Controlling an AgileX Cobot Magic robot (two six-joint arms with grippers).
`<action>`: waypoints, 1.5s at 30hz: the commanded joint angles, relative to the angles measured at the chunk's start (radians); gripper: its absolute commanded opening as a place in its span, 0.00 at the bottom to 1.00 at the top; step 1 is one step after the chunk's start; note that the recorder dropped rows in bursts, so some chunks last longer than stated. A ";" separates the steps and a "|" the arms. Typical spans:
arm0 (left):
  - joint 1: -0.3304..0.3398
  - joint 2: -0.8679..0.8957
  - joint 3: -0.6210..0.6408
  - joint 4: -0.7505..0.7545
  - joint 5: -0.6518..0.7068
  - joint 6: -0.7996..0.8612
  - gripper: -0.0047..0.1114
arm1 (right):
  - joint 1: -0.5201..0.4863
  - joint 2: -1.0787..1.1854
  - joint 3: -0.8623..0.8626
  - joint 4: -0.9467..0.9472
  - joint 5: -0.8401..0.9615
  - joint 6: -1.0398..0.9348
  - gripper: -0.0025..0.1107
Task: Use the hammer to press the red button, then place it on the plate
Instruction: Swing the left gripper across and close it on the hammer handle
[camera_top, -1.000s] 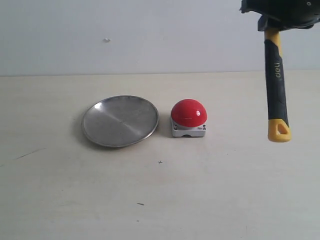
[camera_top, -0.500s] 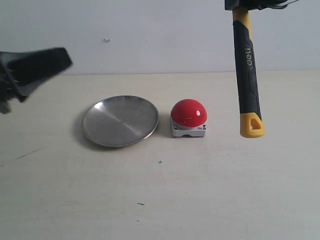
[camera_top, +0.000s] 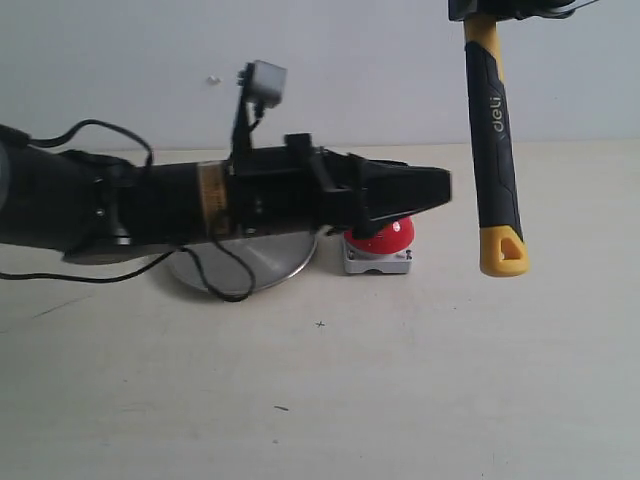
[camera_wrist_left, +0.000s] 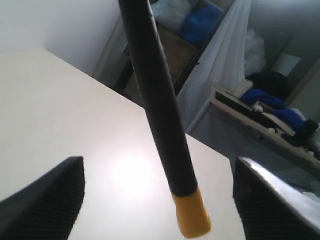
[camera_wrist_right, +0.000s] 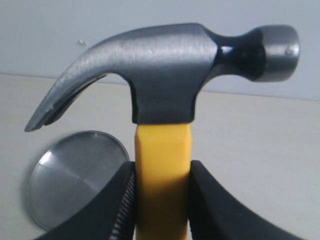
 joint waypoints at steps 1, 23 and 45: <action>-0.074 0.046 -0.111 -0.068 0.148 0.019 0.72 | 0.001 -0.017 -0.010 -0.003 -0.047 -0.011 0.02; -0.153 0.128 -0.299 -0.154 0.317 -0.066 0.71 | 0.001 -0.017 -0.010 0.023 -0.038 -0.011 0.02; -0.153 0.132 -0.299 -0.133 0.310 -0.093 0.04 | 0.001 -0.019 -0.004 0.019 0.093 -0.009 0.34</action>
